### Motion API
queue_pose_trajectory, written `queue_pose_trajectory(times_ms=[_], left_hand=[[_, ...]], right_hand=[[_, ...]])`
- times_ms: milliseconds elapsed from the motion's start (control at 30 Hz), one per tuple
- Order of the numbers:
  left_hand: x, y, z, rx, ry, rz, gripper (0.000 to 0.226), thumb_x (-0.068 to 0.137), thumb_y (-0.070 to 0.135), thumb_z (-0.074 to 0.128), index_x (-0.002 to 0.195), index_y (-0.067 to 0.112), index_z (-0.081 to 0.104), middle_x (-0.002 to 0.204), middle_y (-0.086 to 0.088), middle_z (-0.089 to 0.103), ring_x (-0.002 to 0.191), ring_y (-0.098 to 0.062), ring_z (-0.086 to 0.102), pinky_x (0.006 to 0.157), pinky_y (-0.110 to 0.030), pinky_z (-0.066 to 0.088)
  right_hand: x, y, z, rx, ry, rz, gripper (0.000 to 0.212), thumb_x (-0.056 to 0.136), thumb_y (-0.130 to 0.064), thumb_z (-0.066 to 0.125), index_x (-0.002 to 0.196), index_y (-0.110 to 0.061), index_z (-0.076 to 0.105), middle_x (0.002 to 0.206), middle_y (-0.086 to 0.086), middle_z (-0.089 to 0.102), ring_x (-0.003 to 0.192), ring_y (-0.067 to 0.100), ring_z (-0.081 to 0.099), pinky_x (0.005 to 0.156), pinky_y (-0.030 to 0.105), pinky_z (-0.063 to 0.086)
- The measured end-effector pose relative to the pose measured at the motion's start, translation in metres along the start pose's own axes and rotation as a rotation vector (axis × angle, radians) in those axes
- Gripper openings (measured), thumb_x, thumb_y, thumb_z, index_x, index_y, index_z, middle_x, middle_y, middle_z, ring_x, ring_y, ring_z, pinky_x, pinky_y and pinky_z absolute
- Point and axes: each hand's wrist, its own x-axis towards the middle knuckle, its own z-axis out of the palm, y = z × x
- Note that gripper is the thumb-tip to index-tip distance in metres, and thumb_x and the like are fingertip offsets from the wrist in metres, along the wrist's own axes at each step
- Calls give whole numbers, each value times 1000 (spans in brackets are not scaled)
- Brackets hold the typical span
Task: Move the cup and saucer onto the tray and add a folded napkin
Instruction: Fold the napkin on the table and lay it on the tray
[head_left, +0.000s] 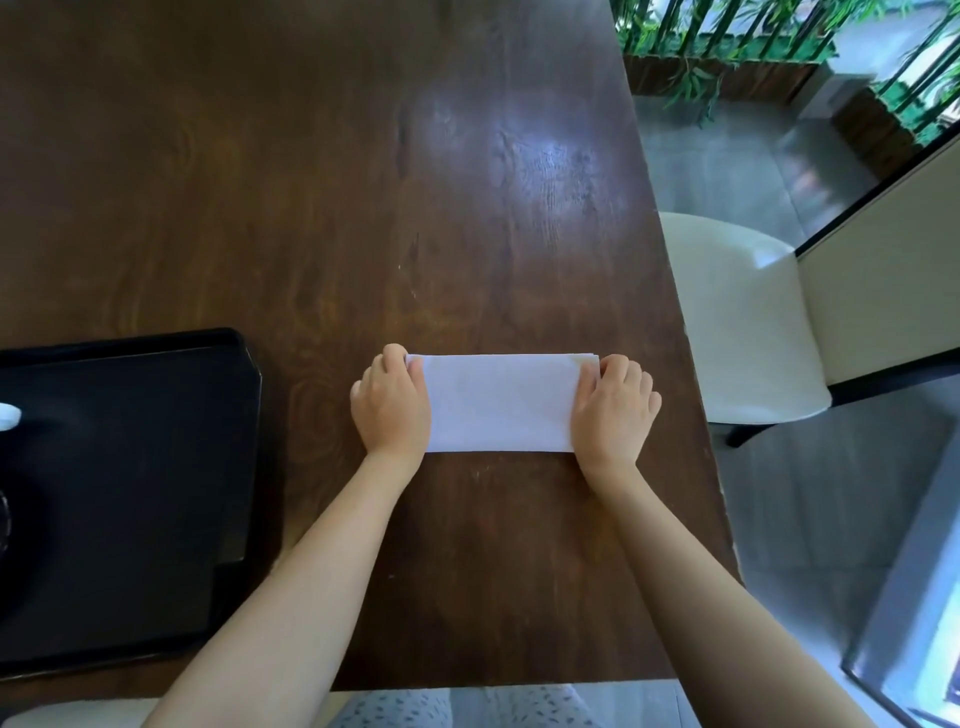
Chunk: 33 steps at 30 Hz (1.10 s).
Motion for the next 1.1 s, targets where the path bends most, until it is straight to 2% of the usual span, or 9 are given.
queue_pose_trajectory(times_ms=[100, 200, 300, 367, 433, 500, 667, 933, 1100], left_hand=[[-1, -4, -10, -126, 93, -68, 30, 96, 26, 40, 112, 6, 54, 111, -14, 58, 96, -26, 56, 80, -36, 51], [-12, -8, -20, -116, 262, 79, 32, 96, 21, 37, 119, 7, 54, 119, -14, 59, 107, -27, 55, 90, -37, 47], [-27, 1, -11, 52, 97, 417, 38, 96, 18, 39, 131, 8, 47, 136, -13, 53, 127, -29, 47, 108, -43, 32], [-26, 4, 0, 223, -124, 492, 46, 99, 26, 31, 143, 11, 32, 151, -10, 34, 141, -26, 27, 116, -46, 14], [-18, -2, 10, 349, -253, 449, 53, 100, 36, 17, 148, 16, 13, 158, -4, 13, 146, -20, 6, 118, -46, 1], [-14, -11, 18, 381, -277, 437, 55, 98, 39, 11, 148, 18, 5, 159, -1, 4, 146, -16, 0, 116, -44, -3], [-15, -12, 20, 348, -261, 443, 59, 95, 42, 8, 148, 17, 8, 159, 0, 7, 146, -14, 4, 116, -42, -3], [-11, -28, 11, 353, -268, 400, 72, 89, 57, 0, 149, 17, 10, 158, -2, 10, 146, -18, 7, 116, -39, -2], [-11, -28, 11, 396, -264, 383, 73, 88, 59, 1, 149, 19, 9, 159, 0, 9, 146, -19, 6, 116, -47, -3]], right_hand=[[2, -1, -9, 57, 25, 62, 34, 98, -31, 36, 110, -5, 54, 107, 14, 60, 98, 30, 51, 83, 39, 37], [-1, -11, -17, 127, 90, -57, 37, 97, -24, 36, 125, -5, 50, 124, 15, 58, 115, 33, 50, 97, 43, 38], [-15, -41, -8, 128, -87, -466, 45, 94, -18, 36, 137, -4, 42, 143, 14, 46, 136, 32, 37, 114, 46, 21], [-26, -53, 5, 23, -249, -632, 50, 98, -23, 31, 145, -6, 29, 154, 10, 28, 145, 27, 17, 117, 44, 4], [-29, -53, 18, -66, -307, -638, 52, 100, -29, 26, 148, -10, 19, 158, 5, 17, 147, 23, 6, 117, 41, -4], [-29, -50, 24, -98, -318, -622, 54, 99, -34, 24, 148, -13, 16, 158, 3, 16, 147, 20, 6, 117, 40, -5], [-19, -29, 20, -135, -328, -616, 60, 95, -46, 17, 149, -19, 15, 158, -1, 16, 147, 17, 7, 118, 40, -2], [-14, -10, 13, -175, -322, -593, 62, 96, -48, 14, 150, -18, 9, 159, 0, 9, 147, 16, 1, 119, 37, -6], [-4, 9, 11, -272, -298, -591, 67, 94, -55, 6, 150, -17, 8, 159, 1, 7, 146, 15, -3, 120, 41, -3]])
